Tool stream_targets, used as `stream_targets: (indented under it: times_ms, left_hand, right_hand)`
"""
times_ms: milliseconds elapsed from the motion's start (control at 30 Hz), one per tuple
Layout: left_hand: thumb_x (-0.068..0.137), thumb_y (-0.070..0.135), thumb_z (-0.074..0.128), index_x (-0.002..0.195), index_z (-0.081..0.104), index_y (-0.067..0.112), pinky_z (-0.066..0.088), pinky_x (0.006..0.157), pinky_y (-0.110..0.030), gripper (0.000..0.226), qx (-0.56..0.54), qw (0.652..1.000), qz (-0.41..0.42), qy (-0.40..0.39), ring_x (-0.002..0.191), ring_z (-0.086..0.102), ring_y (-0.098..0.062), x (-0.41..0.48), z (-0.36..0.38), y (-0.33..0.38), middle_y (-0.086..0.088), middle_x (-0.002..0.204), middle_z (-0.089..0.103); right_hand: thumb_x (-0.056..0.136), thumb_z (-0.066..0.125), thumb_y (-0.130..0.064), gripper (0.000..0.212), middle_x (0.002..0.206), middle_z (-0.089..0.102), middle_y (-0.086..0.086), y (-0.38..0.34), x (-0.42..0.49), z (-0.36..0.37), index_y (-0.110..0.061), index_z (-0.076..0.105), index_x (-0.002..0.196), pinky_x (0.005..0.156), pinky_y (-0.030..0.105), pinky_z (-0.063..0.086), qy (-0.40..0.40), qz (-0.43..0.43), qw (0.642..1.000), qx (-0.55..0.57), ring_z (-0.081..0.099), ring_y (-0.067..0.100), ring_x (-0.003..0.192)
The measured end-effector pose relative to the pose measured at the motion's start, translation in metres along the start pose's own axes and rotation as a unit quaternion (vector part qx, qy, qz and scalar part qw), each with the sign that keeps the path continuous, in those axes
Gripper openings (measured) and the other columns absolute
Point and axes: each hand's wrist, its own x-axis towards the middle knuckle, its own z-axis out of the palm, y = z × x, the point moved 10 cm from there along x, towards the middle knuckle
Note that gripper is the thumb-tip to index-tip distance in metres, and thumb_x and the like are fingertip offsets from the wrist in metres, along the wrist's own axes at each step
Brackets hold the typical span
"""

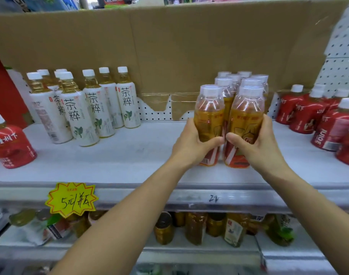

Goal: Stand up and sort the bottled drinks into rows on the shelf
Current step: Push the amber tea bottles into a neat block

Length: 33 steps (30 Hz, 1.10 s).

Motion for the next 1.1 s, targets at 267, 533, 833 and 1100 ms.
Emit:
stream_targets:
  times_ms: [267,533,833,1100]
  left_hand:
    - [0.088,0.041,0.072,0.151,0.023,0.031,0.041,0.112,-0.042,0.08,-0.009,1.0,0.013,-0.013,0.132,0.045,-0.011,-0.027,-0.002,0.006,0.003,0.149,0.045]
    - [0.091,0.035,0.069,0.148,0.035,0.02,0.026,0.105,-0.018,0.068,0.144,0.981,0.047,0.125,0.137,0.038,-0.011,-0.072,-0.141,-0.035,0.004,0.147,0.044]
    - [0.079,0.019,0.077,0.144,0.036,0.004,0.022,0.115,-0.038,0.078,0.337,0.856,0.058,0.387,0.137,0.032,-0.033,-0.139,-0.366,-0.099,-0.018,0.147,0.037]
    - [0.068,0.038,0.089,0.148,0.028,0.025,0.041,0.108,-0.052,0.101,0.124,0.933,-0.174,0.288,0.127,0.052,-0.029,-0.106,-0.437,-0.206,-0.005,0.142,0.05]
  right_hand:
    - [0.084,0.072,-0.037,0.089,0.15,0.029,0.001,-0.013,-0.015,-0.01,-0.03,0.015,0.151,0.116,0.045,0.031,0.073,-0.025,0.994,-0.072,0.03,0.019,0.141]
    - [0.088,0.063,-0.014,0.065,0.151,0.031,0.015,-0.119,-0.052,0.063,-0.006,0.036,0.146,0.121,0.031,0.019,0.107,-0.285,0.946,-0.111,0.024,0.019,0.142]
    - [0.091,0.067,-0.025,0.061,0.147,0.028,0.001,-0.1,-0.056,0.285,-0.019,0.039,0.145,0.104,0.029,0.038,-0.25,-0.165,0.944,-0.138,0.046,0.02,0.128]
    - [0.093,0.06,-0.037,0.05,0.142,0.041,-0.003,-0.096,-0.063,0.322,-0.025,0.046,0.139,0.102,0.039,0.042,-0.253,-0.103,0.932,-0.238,0.046,0.017,0.126]
